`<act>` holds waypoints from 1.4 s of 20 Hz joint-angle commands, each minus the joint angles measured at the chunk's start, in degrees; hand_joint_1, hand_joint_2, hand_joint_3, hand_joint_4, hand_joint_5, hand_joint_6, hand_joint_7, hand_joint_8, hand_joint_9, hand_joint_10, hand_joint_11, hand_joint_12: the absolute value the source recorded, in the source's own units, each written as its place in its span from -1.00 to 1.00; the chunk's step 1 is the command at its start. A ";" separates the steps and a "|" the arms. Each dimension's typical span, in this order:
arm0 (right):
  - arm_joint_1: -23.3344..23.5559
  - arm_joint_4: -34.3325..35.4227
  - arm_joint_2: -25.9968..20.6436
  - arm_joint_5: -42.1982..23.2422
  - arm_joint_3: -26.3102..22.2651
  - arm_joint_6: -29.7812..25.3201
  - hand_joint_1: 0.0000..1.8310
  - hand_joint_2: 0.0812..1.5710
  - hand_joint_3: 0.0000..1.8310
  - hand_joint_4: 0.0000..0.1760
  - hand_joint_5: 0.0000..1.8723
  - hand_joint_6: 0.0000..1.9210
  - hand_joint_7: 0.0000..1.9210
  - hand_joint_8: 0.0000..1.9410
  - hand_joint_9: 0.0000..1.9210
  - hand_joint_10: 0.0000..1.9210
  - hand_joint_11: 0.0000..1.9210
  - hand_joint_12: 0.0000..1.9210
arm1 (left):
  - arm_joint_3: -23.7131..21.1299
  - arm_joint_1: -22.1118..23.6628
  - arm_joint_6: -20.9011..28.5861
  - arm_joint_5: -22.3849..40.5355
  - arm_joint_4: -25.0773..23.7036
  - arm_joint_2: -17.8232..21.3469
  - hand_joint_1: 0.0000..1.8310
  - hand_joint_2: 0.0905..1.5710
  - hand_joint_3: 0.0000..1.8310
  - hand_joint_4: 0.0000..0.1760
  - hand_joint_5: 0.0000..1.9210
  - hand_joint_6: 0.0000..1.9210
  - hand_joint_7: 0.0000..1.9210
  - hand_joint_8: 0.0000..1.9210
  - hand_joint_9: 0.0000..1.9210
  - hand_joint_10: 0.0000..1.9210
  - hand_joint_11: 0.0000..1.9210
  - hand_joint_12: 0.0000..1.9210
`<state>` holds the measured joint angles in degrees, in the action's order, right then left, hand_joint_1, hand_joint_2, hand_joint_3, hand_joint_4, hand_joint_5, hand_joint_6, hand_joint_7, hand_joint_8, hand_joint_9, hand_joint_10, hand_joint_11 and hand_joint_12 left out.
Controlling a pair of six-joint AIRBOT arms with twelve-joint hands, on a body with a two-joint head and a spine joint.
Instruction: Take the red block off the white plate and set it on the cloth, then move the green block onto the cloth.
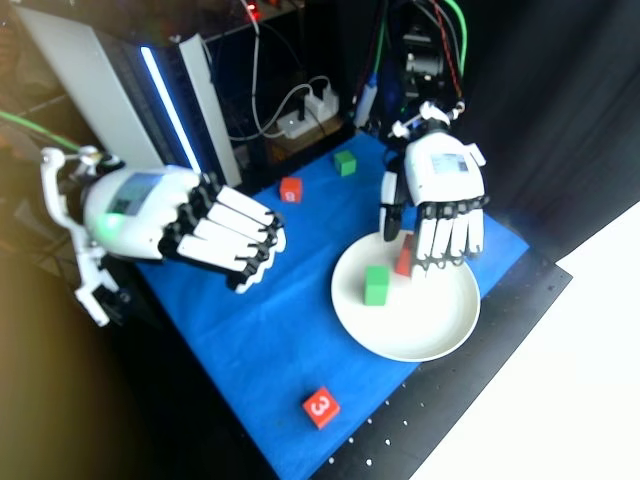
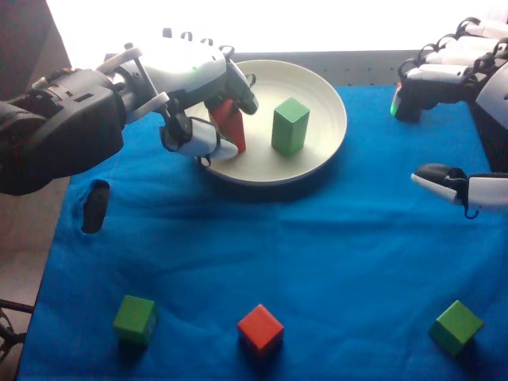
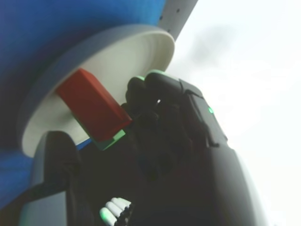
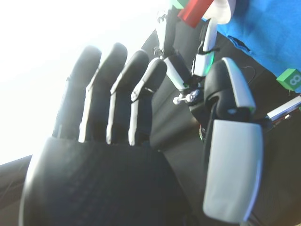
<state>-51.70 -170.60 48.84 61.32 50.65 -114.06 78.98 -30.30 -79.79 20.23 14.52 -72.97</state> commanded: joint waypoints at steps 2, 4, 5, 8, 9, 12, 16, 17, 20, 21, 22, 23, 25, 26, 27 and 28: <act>0.79 -1.97 0.11 6.97 0.11 0.01 0.03 -0.02 -0.56 -1.00 -0.38 -0.01 -0.43 0.20 -0.53 0.42 -0.70 0.87 | 0.77 0.05 0.00 5.58 0.08 -0.59 0.29 0.51 -1.00 -1.00 -0.17 0.02 -0.02 -0.04 -0.14 -0.03 -0.30 0.57; 0.79 -1.97 0.12 6.97 0.11 0.01 0.02 -0.02 -0.53 -1.00 -0.38 0.00 -0.43 0.21 -0.52 0.43 -0.67 0.87 | 1.24 -0.10 0.00 5.39 0.47 -0.89 0.46 0.48 -1.00 -1.00 -0.29 0.28 -0.13 0.22 -0.06 0.41 -0.29 0.69; 0.79 -1.97 0.13 6.98 0.11 0.01 0.04 -0.04 -0.53 -1.00 -0.38 -0.03 -0.43 0.18 -0.52 0.40 -0.69 0.85 | 1.50 -0.16 0.00 5.35 0.80 -1.03 0.48 0.47 -1.00 -1.00 -0.26 0.16 -0.11 0.25 -0.05 0.48 -0.25 0.76; 0.79 -1.97 0.17 6.98 0.10 0.01 0.04 -0.03 -0.52 -1.00 -0.38 -0.04 -0.44 0.19 -0.50 0.42 -0.65 0.85 | 2.20 -0.46 0.00 5.45 1.91 -1.41 0.49 0.49 -1.00 -1.00 -0.20 0.04 -0.13 0.37 -0.15 0.62 -0.36 0.88; 0.79 -1.97 0.19 6.98 0.10 0.01 0.06 -0.04 -0.52 -1.00 -0.37 -0.05 -0.43 0.19 -0.50 0.41 -0.64 0.84 | 2.29 -0.57 0.00 5.59 2.23 -1.42 0.49 0.49 -1.00 -1.00 -0.20 0.04 -0.14 0.39 -0.15 0.63 -0.38 0.88; 0.78 -1.97 0.19 6.98 0.10 0.01 0.12 -0.10 -0.48 -1.00 -0.35 -0.09 -0.44 0.24 -0.49 0.46 -0.60 0.86 | 1.51 -0.64 0.00 7.55 2.62 -0.75 0.44 0.56 -1.00 -1.00 -0.24 0.11 -0.25 0.58 -0.22 0.81 -0.34 1.00; 0.78 -1.97 0.19 6.98 0.08 0.01 0.12 -0.09 -0.49 -1.00 -0.34 -0.10 -0.41 0.19 -0.47 0.40 -0.62 0.81 | -4.11 -1.10 0.00 15.17 2.65 3.70 0.46 0.56 -1.00 -1.00 -0.27 0.24 -0.26 0.51 -0.25 0.71 -0.44 0.95; 0.78 -1.97 0.19 6.98 0.08 0.01 0.10 -0.08 -0.49 -1.00 -0.33 -0.10 -0.42 0.18 -0.48 0.39 -0.64 0.81 | -6.59 -1.84 0.00 18.15 2.41 5.68 0.45 0.55 -1.00 -1.00 -0.28 0.24 -0.25 0.50 -0.21 0.71 -0.38 0.93; 0.78 -1.97 0.19 6.98 0.06 0.01 0.12 -0.11 -0.50 -1.00 -0.34 -0.05 -0.40 0.24 -0.46 0.44 -0.59 0.81 | -12.83 -3.92 0.01 25.46 0.56 10.59 0.46 0.54 -1.00 -1.00 -0.31 0.27 -0.19 0.42 -0.18 0.63 -0.31 0.82; 0.78 -1.94 0.18 6.98 0.04 0.01 0.12 -0.12 -0.50 -1.00 -0.34 -0.03 -0.40 0.26 -0.45 0.45 -0.58 0.82 | -15.42 -4.86 0.05 28.50 -0.56 12.34 0.46 0.54 -1.00 -1.00 -0.30 0.28 -0.19 0.42 -0.20 0.63 -0.36 0.81; 0.78 -1.87 0.18 6.98 0.03 0.01 0.11 -0.16 -0.45 -1.00 -0.32 -0.04 -0.37 0.22 -0.43 0.43 -0.57 0.82 | -16.72 -5.61 0.38 30.16 -1.31 13.26 0.45 0.53 -1.00 -1.00 -0.28 0.29 -0.17 0.37 -0.21 0.61 -0.39 0.78; 0.78 -1.77 0.18 6.98 0.01 0.01 0.11 -0.15 -0.44 -1.00 -0.32 -0.05 -0.38 0.21 -0.42 0.42 -0.56 0.81 | -18.10 -6.78 2.17 32.44 -2.65 14.50 0.46 0.53 -1.00 -1.00 -0.29 0.33 -0.17 0.37 -0.22 0.59 -0.37 0.76; 0.78 -1.59 0.16 6.98 -0.08 0.01 0.08 -0.12 -0.43 -1.00 -0.34 -0.04 -0.43 0.21 -0.47 0.41 -0.62 0.84 | -18.84 -9.77 12.84 37.07 -6.46 16.09 0.48 0.49 -1.00 -1.00 -0.28 0.26 -0.10 0.27 -0.12 0.50 -0.27 0.69; 0.78 -1.55 0.16 6.97 -0.10 0.01 0.05 -0.11 -0.46 -1.00 -0.32 -0.10 -0.42 0.18 -0.46 0.37 -0.60 0.81 | -18.81 -11.11 17.84 39.27 -7.60 16.66 0.48 0.49 -1.00 -1.00 -0.28 0.25 -0.10 0.28 -0.11 0.50 -0.27 0.67; 0.78 -1.45 0.13 6.97 -0.13 0.01 0.07 -0.12 -0.47 -1.00 -0.29 -0.15 -0.40 0.13 -0.45 0.34 -0.58 0.79 | -19.06 -12.78 21.70 41.56 -8.55 17.35 0.47 0.50 -1.00 -1.00 -0.29 0.29 -0.13 0.32 -0.17 0.52 -0.31 0.66; 0.78 -1.38 0.13 6.97 -0.16 0.01 0.11 -0.13 -0.51 -1.00 -0.24 -0.22 -0.35 0.08 -0.42 0.32 -0.56 0.78 | -19.98 -14.07 22.37 42.86 -8.76 18.03 0.47 0.51 -1.00 -1.00 -0.28 0.26 -0.15 0.35 -0.18 0.53 -0.30 0.63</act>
<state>-51.70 -170.58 49.01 61.34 50.63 -114.08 58.30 -45.60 -57.82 54.43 6.66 -54.61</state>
